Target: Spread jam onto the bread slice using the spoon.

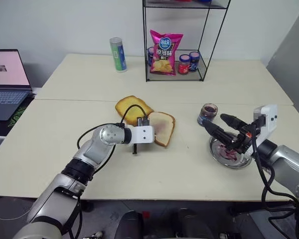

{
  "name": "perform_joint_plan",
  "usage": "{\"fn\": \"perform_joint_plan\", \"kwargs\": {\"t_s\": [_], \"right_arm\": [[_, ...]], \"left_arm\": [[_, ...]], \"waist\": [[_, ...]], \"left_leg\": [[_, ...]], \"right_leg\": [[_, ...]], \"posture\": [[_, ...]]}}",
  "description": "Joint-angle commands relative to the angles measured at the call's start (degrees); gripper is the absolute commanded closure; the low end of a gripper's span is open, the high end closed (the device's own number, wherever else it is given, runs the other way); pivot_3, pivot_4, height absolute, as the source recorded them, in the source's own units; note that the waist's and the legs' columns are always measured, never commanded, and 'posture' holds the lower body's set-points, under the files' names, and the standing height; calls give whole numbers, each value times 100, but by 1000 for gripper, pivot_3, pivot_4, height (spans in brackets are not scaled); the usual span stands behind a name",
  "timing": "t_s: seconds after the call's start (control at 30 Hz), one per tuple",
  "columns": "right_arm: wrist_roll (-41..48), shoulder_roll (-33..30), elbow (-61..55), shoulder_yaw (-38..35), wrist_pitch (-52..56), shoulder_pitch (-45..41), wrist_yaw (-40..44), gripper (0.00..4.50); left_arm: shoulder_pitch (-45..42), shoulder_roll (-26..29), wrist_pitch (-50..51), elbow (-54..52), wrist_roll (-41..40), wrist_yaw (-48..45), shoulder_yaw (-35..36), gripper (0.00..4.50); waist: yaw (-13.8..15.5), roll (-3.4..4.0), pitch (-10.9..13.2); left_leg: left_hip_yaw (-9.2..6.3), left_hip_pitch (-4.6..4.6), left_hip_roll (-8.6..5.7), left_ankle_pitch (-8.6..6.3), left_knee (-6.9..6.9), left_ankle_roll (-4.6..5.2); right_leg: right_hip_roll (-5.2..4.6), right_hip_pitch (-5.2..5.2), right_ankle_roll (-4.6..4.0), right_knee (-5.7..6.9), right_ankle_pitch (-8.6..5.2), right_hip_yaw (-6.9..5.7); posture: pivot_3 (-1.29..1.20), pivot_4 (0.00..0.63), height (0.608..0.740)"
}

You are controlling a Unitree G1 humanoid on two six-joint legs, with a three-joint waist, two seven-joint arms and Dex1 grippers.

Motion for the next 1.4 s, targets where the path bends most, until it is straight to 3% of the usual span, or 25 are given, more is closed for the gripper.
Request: {"fn": "perform_joint_plan", "kwargs": {"t_s": [0.03,0.23,0.43,0.5,0.77,1.1,1.2,1.4], "right_arm": [[-49,-9,-4,4,-180,-168,59,0],[-91,-25,54,69,-224,-205,100,0],[-154,-26,74,74,-242,-208,147,0],[-154,-20,50,68,-236,-204,137,0],[-166,-10,22,78,-235,-193,122,0],[-238,21,127,159,-264,-296,157,0],[-262,32,148,182,-279,-308,170,0],[-307,41,186,176,-323,-333,169,0]], "left_arm": [[-169,336,252,440,372,371,349,4488],[-195,-31,412,207,-409,350,798,4488],[-166,-66,491,76,-439,246,871,4488],[-155,-56,476,70,-405,216,856,3836],[-126,-234,810,-260,-811,115,1083,2174],[-152,-268,1332,-476,-1119,-119,1281,2174],[-185,-267,1315,-459,-1168,-134,1343,2564],[-212,-317,1367,-550,-1271,-177,1357,3855]], "waist": [[-28,0,0],[-32,-1,1],[-20,0,1],[-11,0,1],[13,0,1],[20,0,1],[20,0,1],[22,0,1]], "left_leg": [[0,4,0,1,0,1],[-17,15,-1,4,-1,5],[-19,-23,-2,4,-4,4],[-16,-41,-4,4,-5,4],[-15,-51,-4,5,-1,3],[-14,-50,-4,6,0,3],[-13,-50,-5,6,1,2],[-12,-50,-6,6,2,2]], "right_leg": [[1,2,-1,0,3,3],[22,2,-15,-5,26,19],[31,-24,-14,-15,22,21],[35,-41,-14,-13,22,20],[50,-50,-12,-12,22,21],[54,-50,-8,-11,25,24],[54,-50,-8,-11,25,25],[53,-50,-8,-12,25,26]], "posture": [[0,150,740],[0,150,740],[0,150,740],[0,150,740],[0,150,740],[0,150,740],[0,150,740],[0,150,740]]}}
